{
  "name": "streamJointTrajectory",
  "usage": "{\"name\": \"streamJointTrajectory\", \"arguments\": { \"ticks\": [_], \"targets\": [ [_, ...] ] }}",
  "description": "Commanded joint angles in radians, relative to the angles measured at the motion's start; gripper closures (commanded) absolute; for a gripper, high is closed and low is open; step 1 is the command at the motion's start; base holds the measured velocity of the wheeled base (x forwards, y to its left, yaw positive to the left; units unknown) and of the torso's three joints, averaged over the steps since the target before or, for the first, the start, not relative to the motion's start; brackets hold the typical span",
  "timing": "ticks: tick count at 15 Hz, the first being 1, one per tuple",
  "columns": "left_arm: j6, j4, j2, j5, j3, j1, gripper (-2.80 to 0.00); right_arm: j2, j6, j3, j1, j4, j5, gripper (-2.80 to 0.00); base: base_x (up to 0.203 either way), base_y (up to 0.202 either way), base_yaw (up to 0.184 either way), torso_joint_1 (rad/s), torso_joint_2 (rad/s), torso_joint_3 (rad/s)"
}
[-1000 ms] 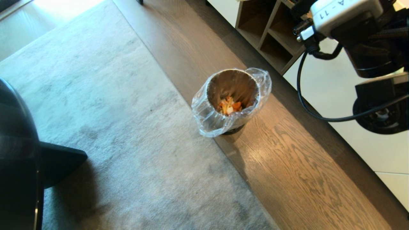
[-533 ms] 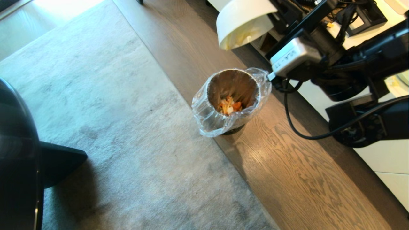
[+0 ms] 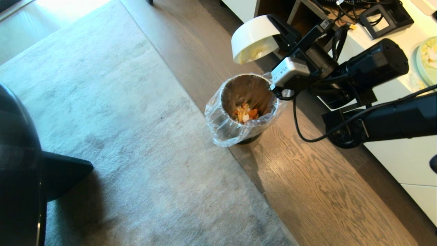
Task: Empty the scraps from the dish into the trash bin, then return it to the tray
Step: Pour the leftover food from the bowl into the trash can
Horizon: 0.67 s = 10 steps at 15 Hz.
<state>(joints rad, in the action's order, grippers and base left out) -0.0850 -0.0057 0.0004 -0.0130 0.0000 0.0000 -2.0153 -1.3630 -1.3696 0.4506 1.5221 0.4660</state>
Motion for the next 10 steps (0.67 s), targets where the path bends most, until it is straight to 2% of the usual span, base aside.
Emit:
{"name": "streamJointTrajectory", "arguments": {
  "ticks": [1,4,8,10],
  "targets": [
    [-0.001,0.0,0.0,-0.001,0.0,0.0,0.0,0.035,0.006,0.003,0.0,0.045,0.003,0.0,0.0,0.0,0.0,0.0,0.0,0.0],
    [-0.001,0.0,0.0,-0.001,0.0,0.0,0.0,0.138,0.011,-0.015,0.011,0.044,-0.004,0.0,0.0,0.0,0.0,0.0,0.0,0.0],
    [-0.001,0.0,0.0,-0.001,0.0,0.0,0.0,0.235,0.005,0.125,0.073,0.044,-0.008,0.0,0.0,0.0,0.0,0.0,0.0,0.0],
    [-0.001,0.0,0.0,-0.001,0.0,0.0,0.0,0.275,0.007,0.118,0.077,0.045,-0.016,0.0,0.0,0.0,0.0,0.0,0.0,0.0]
  ]
}}
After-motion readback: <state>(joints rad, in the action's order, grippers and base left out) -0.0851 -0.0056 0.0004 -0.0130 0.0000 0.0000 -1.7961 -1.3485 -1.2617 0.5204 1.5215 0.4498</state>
